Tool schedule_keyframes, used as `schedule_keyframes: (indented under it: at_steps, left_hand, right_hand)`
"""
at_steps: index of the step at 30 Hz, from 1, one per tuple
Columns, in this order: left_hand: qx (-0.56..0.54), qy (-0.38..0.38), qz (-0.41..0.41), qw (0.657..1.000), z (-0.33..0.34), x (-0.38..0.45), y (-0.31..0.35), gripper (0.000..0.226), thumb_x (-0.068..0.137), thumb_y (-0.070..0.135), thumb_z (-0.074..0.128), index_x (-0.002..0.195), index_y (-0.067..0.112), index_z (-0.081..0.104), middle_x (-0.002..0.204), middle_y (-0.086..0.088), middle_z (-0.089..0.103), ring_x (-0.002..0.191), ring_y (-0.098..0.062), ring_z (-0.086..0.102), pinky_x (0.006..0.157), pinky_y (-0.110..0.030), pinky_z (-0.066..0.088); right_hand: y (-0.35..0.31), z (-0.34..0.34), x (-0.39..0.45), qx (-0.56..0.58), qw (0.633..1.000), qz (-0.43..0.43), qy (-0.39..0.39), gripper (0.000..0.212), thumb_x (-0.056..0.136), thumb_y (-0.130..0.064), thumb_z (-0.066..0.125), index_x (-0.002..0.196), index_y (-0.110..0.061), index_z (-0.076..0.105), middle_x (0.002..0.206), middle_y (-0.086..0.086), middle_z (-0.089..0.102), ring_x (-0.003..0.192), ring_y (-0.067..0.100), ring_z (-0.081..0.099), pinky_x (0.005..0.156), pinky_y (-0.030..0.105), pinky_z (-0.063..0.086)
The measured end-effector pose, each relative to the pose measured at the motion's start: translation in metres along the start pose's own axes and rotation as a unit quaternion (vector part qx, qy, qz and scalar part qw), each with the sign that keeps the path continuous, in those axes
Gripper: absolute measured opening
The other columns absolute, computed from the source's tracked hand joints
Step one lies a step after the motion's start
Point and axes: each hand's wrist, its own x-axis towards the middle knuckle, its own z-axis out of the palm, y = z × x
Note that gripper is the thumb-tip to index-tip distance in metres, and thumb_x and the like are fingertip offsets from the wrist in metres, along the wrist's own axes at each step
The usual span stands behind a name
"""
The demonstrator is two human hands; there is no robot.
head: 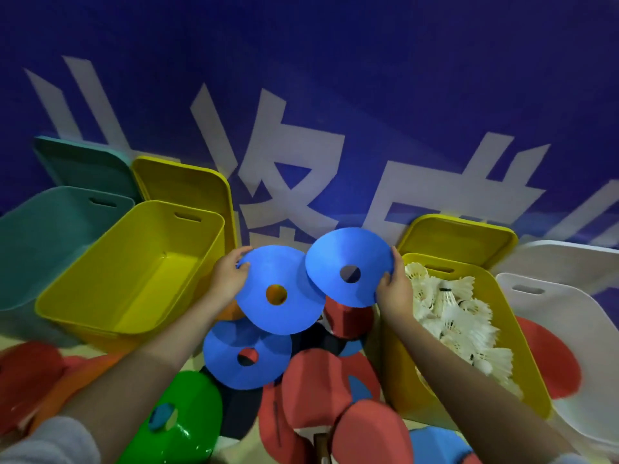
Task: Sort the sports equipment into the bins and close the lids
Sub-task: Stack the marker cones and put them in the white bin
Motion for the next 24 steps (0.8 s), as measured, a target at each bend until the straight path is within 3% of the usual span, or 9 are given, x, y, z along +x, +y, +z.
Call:
schedule_keyframes:
  at_steps: [6,11,14,17,22,24]
  left_hand:
    - [-0.062,0.032,0.025,0.997,0.011,-0.052,0.048,0.031,0.094,0.006,0.049,0.122,0.017,0.058,0.119,-0.001,0.061,0.107,-0.018,0.057,0.085,-0.035,0.05]
    - [-0.067,0.041,0.062,0.995,0.048,-0.084,0.089,0.033,0.094,0.01,0.048,0.125,0.021,0.058,0.122,0.004,0.06,0.111,-0.014,0.056,0.089,-0.035,0.05]
    - [-0.081,0.036,0.065,0.994,0.081,-0.1,0.113,0.034,0.096,0.01,0.048,0.127,0.02,0.056,0.122,0.008,0.057,0.109,-0.01,0.053,0.084,-0.026,0.045]
    - [-0.102,0.026,0.06,0.993,0.12,-0.117,0.136,0.035,0.097,0.011,0.047,0.13,0.018,0.055,0.123,0.007,0.056,0.109,-0.01,0.051,0.085,-0.028,0.045]
    - [-0.132,0.021,0.033,0.99,0.189,-0.138,0.166,0.036,0.093,0.005,0.048,0.124,0.019,0.058,0.12,0.005,0.059,0.114,-0.017,0.055,0.095,-0.038,0.047]
    - [-0.128,0.019,0.032,0.991,0.216,-0.149,0.178,0.037,0.092,0.001,0.047,0.123,0.018,0.059,0.12,0.004,0.06,0.113,-0.015,0.054,0.094,-0.033,0.045]
  right_hand:
    - [0.013,-0.055,-0.005,0.064,0.997,-0.03,0.03,0.056,0.095,-0.001,0.039,0.148,-0.015,0.03,0.143,0.005,0.046,0.127,0.026,0.047,0.094,0.037,0.042]
    - [0.042,-0.106,-0.004,0.091,0.994,-0.009,0.06,0.056,0.093,0.001,0.038,0.147,-0.014,0.032,0.145,0.006,0.043,0.131,0.024,0.042,0.097,0.028,0.035]
    - [0.063,-0.138,-0.001,0.111,0.991,0.001,0.078,0.056,0.09,-0.002,0.04,0.145,-0.013,0.036,0.144,0.006,0.044,0.131,0.022,0.042,0.103,0.029,0.035]
    - [0.083,-0.171,0.004,0.134,0.987,0.015,0.084,0.056,0.089,0.002,0.04,0.143,-0.013,0.039,0.138,0.002,0.048,0.122,0.015,0.046,0.095,0.021,0.035]
    - [0.121,-0.229,0.011,0.172,0.979,0.038,0.097,0.055,0.089,0.006,0.038,0.14,-0.012,0.041,0.125,-0.002,0.053,0.111,0.011,0.05,0.09,0.022,0.039]
    - [0.141,-0.256,0.012,0.189,0.974,0.052,0.114,0.052,0.09,0.005,0.039,0.139,-0.012,0.042,0.121,-0.004,0.054,0.108,0.01,0.051,0.087,0.021,0.039]
